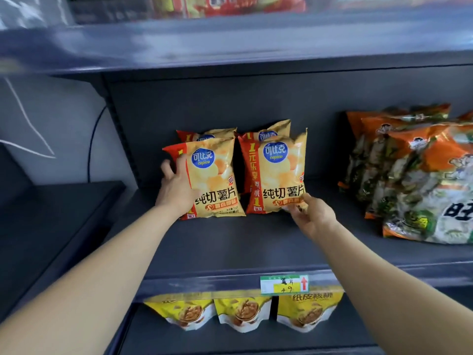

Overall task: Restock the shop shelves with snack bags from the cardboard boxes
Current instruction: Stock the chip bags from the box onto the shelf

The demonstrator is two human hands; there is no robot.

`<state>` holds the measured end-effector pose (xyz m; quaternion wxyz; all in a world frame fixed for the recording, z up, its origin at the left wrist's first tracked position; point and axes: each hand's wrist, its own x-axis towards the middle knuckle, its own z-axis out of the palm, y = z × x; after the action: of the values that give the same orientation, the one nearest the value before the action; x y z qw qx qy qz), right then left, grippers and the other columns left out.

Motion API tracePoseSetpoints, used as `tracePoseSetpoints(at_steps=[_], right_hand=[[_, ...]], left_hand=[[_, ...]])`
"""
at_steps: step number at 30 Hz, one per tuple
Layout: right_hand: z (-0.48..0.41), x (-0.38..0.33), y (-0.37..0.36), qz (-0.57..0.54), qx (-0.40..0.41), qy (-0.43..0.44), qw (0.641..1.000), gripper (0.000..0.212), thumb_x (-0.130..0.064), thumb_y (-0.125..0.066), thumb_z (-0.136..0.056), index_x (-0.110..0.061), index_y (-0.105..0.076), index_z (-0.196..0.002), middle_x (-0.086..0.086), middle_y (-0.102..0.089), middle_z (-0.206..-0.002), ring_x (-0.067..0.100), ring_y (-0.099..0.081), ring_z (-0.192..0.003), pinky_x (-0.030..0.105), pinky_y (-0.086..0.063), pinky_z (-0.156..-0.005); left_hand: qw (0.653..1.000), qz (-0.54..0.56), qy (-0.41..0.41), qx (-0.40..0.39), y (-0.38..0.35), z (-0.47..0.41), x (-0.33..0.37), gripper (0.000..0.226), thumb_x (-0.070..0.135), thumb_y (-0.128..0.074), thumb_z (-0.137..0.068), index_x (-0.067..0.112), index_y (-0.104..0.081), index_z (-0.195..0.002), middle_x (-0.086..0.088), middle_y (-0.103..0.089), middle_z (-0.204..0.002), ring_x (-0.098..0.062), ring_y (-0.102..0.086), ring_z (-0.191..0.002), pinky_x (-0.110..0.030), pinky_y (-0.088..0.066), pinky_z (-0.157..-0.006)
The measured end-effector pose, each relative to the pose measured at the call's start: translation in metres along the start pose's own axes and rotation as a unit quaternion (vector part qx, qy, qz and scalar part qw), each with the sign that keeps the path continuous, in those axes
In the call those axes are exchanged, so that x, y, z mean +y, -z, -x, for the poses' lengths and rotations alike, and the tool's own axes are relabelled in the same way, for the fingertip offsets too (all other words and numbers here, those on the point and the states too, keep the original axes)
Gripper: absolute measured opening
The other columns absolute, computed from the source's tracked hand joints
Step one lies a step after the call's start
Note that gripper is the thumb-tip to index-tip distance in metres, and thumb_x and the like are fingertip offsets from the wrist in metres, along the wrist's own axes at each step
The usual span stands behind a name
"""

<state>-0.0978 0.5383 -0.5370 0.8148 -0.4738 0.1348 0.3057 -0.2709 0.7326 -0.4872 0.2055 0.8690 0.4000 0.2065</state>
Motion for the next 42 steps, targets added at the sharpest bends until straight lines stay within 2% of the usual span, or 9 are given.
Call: tracePoseSetpoints(at_steps=[3,5,8,12,17,21,27,33,42], right_hand=[[-0.003,0.008,0.000,0.132,-0.002,0.069,0.989,0.065,-0.020,-0.070,-0.083,-0.014,-0.036,-0.138,0.013,-0.054,-0.128,0.025,-0.064,-0.095,0.029,-0.060,-0.064],[-0.003,0.013,-0.001,0.310,0.018,0.136,0.941,0.072,-0.030,-0.078,-0.073,-0.021,-0.039,-0.134,0.012,-0.036,-0.143,0.026,-0.057,-0.103,0.031,-0.058,-0.063],[0.000,0.012,-0.003,0.453,0.057,0.168,0.874,0.073,-0.043,-0.077,-0.074,-0.016,-0.043,-0.133,0.013,-0.013,-0.151,0.027,-0.054,-0.103,0.044,-0.056,-0.084],[0.003,0.009,-0.005,0.496,0.058,0.177,0.848,0.069,-0.051,-0.073,-0.074,-0.011,-0.049,-0.125,0.013,-0.035,-0.137,0.025,-0.057,-0.090,0.045,-0.055,-0.086],[0.013,0.004,0.002,0.507,0.075,0.237,0.826,0.080,-0.045,-0.069,-0.082,-0.008,-0.031,-0.142,0.012,-0.025,-0.146,0.034,-0.056,-0.111,0.036,-0.045,-0.084],[0.030,-0.009,0.013,0.497,0.067,0.318,0.805,0.058,-0.034,-0.062,-0.089,-0.007,-0.040,-0.136,0.010,-0.035,-0.138,0.027,-0.052,-0.106,0.029,-0.038,-0.081],[0.059,-0.042,0.055,0.544,0.038,0.374,0.750,0.035,-0.025,-0.055,-0.094,-0.011,-0.054,-0.126,0.005,-0.057,-0.126,0.023,-0.051,-0.116,0.031,-0.043,-0.092],[0.104,-0.109,0.131,0.576,0.124,0.428,0.685,0.030,-0.017,-0.054,-0.092,-0.010,-0.059,-0.121,0.006,-0.063,-0.115,0.022,-0.056,-0.108,0.030,-0.044,-0.089],[0.246,-0.273,0.264,0.539,0.429,0.459,0.561,0.027,-0.011,-0.053,-0.084,-0.013,-0.066,-0.108,0.007,-0.068,-0.106,0.026,-0.060,-0.104,0.033,-0.044,-0.089]], left_hand=[[1.000,0.010,-0.006,-0.011,-0.008,0.001,0.000,0.093,0.015,-0.072,-0.081,0.033,-0.009,-0.146,-0.010,-0.015,-0.147,-0.037,-0.050,-0.118,-0.043,-0.046,-0.088],[1.000,0.006,-0.006,-0.015,-0.011,0.003,0.001,0.097,0.014,-0.073,-0.080,0.034,-0.006,-0.148,-0.010,-0.015,-0.148,-0.036,-0.051,-0.117,-0.041,-0.045,-0.086],[1.000,0.015,-0.010,-0.016,-0.013,0.004,0.000,0.101,0.011,-0.073,-0.080,0.037,-0.004,-0.149,-0.008,-0.014,-0.151,-0.035,-0.050,-0.120,-0.040,-0.045,-0.088],[1.000,0.000,-0.008,-0.026,-0.009,0.003,0.002,0.102,0.011,-0.072,-0.081,0.040,-0.002,-0.149,-0.007,-0.013,-0.153,-0.033,-0.049,-0.123,-0.040,-0.046,-0.089],[0.999,-0.026,0.010,0.028,-0.007,0.017,0.015,0.093,0.015,-0.072,-0.081,0.031,-0.012,-0.150,-0.010,-0.018,-0.145,-0.034,-0.039,-0.126,-0.046,-0.041,-0.099],[0.983,-0.110,-0.082,0.120,-0.008,0.040,0.054,0.060,0.022,-0.066,-0.086,0.013,-0.038,-0.139,-0.012,-0.031,-0.138,-0.033,-0.037,-0.127,-0.046,-0.031,-0.105],[0.965,-0.036,-0.257,0.043,-0.036,0.082,0.149,0.035,0.022,-0.057,-0.092,0.015,-0.052,-0.126,-0.003,-0.046,-0.128,-0.024,-0.043,-0.122,-0.038,-0.032,-0.103],[0.905,0.099,-0.413,-0.029,-0.067,0.135,0.257,0.025,0.014,-0.061,-0.089,0.013,-0.061,-0.114,-0.001,-0.056,-0.116,-0.021,-0.052,-0.111,-0.040,-0.042,-0.097],[0.768,0.242,-0.576,-0.140,-0.086,0.246,0.441,0.023,0.010,-0.060,-0.087,0.009,-0.063,-0.110,-0.007,-0.059,-0.110,-0.024,-0.055,-0.104,-0.033,-0.042,-0.090]])
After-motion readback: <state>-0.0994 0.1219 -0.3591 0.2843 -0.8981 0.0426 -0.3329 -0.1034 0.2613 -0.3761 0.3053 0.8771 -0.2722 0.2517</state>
